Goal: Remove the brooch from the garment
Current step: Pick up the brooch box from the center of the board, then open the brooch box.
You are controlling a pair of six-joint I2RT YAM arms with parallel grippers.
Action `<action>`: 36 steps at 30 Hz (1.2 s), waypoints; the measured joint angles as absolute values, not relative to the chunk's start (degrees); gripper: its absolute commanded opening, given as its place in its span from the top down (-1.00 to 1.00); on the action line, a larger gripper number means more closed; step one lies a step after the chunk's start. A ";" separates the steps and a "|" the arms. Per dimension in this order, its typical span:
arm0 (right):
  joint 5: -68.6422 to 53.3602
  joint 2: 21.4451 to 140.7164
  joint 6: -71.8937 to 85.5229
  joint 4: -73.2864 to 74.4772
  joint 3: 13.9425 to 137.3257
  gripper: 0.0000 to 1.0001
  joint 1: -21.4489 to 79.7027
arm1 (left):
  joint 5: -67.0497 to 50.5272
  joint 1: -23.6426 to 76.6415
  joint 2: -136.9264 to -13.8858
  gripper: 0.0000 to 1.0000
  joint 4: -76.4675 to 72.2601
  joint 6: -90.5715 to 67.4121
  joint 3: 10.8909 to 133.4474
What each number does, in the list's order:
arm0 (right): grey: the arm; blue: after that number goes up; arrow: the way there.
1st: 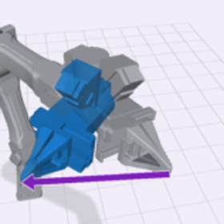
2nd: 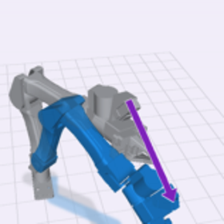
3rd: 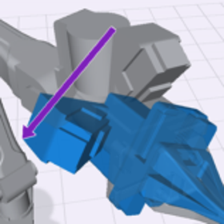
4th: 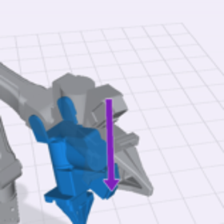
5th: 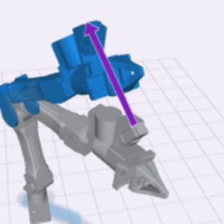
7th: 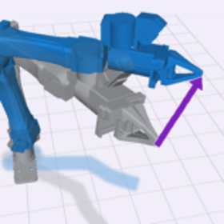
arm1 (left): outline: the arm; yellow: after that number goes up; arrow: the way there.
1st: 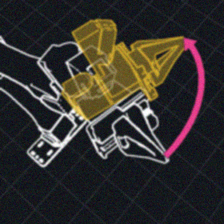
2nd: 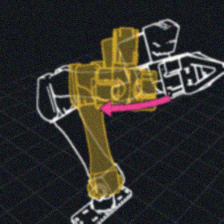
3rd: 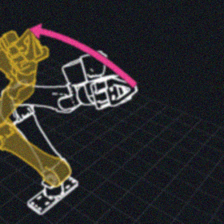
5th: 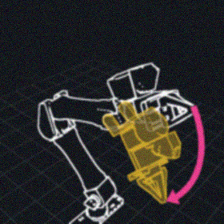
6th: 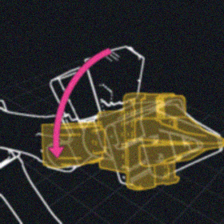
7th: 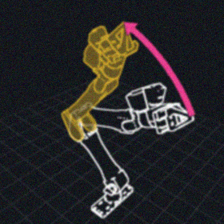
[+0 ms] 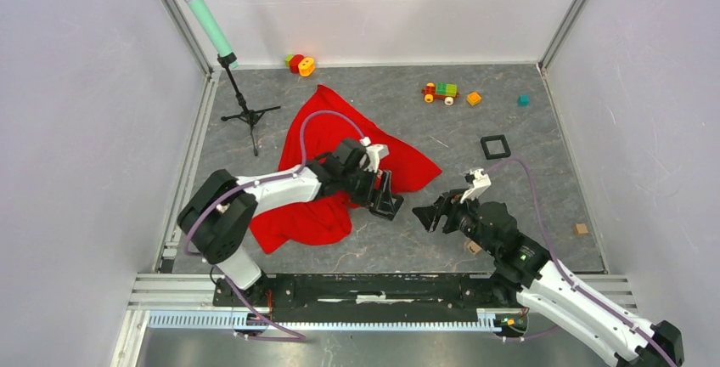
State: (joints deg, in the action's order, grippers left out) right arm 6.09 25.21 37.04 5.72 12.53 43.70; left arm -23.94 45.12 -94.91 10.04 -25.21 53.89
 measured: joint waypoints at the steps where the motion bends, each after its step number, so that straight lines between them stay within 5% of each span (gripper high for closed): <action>1: 4.99 24.99 37.56 4.14 12.01 -0.58 43.70 | -25.80 44.27 -94.00 0.09 8.36 -26.24 52.40; 11: -1.56 27.31 45.89 -10.98 6.70 -0.28 43.70 | -36.42 42.61 -84.16 0.23 -4.01 -33.71 45.56; 36: -4.91 32.14 51.29 -21.17 6.68 -0.19 43.70 | -38.22 42.57 -81.80 0.32 -4.67 -34.28 45.56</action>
